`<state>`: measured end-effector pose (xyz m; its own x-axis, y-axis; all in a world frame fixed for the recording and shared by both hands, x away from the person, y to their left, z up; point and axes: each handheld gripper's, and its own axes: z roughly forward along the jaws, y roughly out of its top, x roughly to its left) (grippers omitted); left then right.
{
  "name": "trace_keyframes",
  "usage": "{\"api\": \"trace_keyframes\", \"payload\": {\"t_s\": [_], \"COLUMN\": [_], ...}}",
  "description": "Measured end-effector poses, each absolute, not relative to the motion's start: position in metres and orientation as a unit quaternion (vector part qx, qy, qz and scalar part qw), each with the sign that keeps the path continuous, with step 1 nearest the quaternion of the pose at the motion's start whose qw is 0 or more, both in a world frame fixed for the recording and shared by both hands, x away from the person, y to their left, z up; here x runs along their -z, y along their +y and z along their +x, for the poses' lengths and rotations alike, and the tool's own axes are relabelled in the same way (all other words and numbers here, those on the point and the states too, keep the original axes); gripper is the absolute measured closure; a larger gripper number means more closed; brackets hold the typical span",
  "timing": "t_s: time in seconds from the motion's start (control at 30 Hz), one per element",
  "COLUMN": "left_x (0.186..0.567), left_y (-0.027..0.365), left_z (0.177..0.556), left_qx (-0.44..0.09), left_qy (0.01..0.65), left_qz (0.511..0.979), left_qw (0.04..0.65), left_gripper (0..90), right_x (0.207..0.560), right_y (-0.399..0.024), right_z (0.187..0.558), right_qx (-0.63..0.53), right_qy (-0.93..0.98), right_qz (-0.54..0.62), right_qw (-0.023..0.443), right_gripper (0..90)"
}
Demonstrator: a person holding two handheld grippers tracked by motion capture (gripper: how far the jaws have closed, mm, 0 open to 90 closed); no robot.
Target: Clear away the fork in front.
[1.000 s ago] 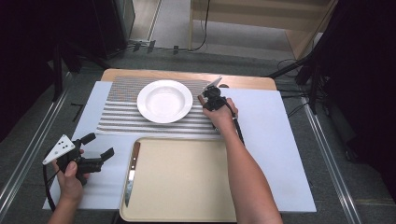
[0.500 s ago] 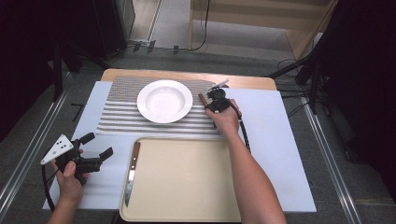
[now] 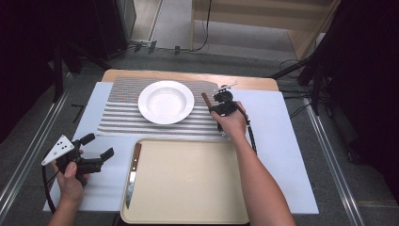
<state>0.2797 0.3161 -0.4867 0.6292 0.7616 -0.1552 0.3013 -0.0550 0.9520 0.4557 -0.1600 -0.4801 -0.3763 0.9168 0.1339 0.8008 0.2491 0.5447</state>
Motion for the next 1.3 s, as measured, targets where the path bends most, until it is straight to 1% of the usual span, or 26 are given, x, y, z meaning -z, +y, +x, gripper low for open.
{"api": "trace_keyframes", "payload": {"t_s": [0.07, 0.13, 0.3, 0.37, 0.4, 0.43, 0.53, 0.63, 0.67, 0.73, 0.87, 0.97, 1.17, 1.3], "left_x": [0.487, 0.487, 0.487, 0.487, 0.487, 0.487, 0.487, 0.487, 0.487, 0.487, 0.487, 0.487, 0.487, 0.487], "left_y": [0.316, 0.315, 0.315, 0.315, 0.315, 0.315, 0.315, 0.315, 0.314, 0.314, 0.313, 0.313, 0.313, 0.313], "left_z": [0.28, 0.28, 0.28, 0.279, 0.279, 0.279, 0.28, 0.28, 0.28, 0.28, 0.28, 0.28, 0.28, 0.28], "left_qx": [-0.201, -0.201, -0.2, -0.2, -0.2, -0.2, -0.201, -0.201, -0.201, -0.202, -0.202, -0.202, -0.203, -0.202], "left_qy": [0.381, 0.38, 0.378, 0.379, 0.379, 0.379, 0.379, 0.38, 0.38, 0.38, 0.379, 0.377, 0.375, 0.376], "left_qz": [0.698, 0.699, 0.699, 0.699, 0.699, 0.699, 0.699, 0.699, 0.699, 0.699, 0.701, 0.702, 0.704, 0.703], "left_qw": [0.572, 0.572, 0.572, 0.572, 0.573, 0.573, 0.572, 0.571, 0.571, 0.571, 0.57, 0.569, 0.568, 0.569], "left_gripper": [0.0, 0.0, 0.0, 0.0, 0.0, 0.0, 0.0, 0.0, 0.0, 0.0, 0.0, 0.0, 0.0, 0.0], "right_x": [0.485, 0.488, 0.491, 0.49, 0.489, 0.487, 0.485, 0.487, 0.487, 0.487, 0.488, 0.486, 0.483, 0.481], "right_y": [-0.157, -0.154, -0.15, -0.149, -0.148, -0.148, -0.151, -0.152, -0.152, -0.151, -0.148, -0.144, -0.143, -0.14], "right_z": [0.458, 0.459, 0.459, 0.461, 0.461, 0.461, 0.461, 0.462, 0.463, 0.463, 0.462, 0.464, 0.473, 0.475], "right_qx": [-0.257, -0.239, -0.222, -0.213, -0.209, -0.207, -0.2, -0.187, -0.189, -0.189, -0.182, -0.166, -0.144, -0.131], "right_qy": [0.793, 0.802, 0.812, 0.821, 0.825, 0.828, 0.835, 0.846, 0.846, 0.847, 0.847, 0.847, 0.847, 0.847], "right_qz": [0.544, 0.538, 0.529, 0.52, 0.515, 0.509, 0.5, 0.488, 0.489, 0.487, 0.488, 0.495, 0.505, 0.51], "right_qw": [0.091, 0.102, 0.103, 0.105, 0.105, 0.113, 0.114, 0.102, 0.099, 0.098, 0.108, 0.105, 0.078, 0.075], "right_gripper": [76.1, 76.0, 74.9, 65.0, 61.7, 60.9, 62.4, 68.3, 72.1, 74.6, 73.5, 73.3, 75.8, 76.3]}}
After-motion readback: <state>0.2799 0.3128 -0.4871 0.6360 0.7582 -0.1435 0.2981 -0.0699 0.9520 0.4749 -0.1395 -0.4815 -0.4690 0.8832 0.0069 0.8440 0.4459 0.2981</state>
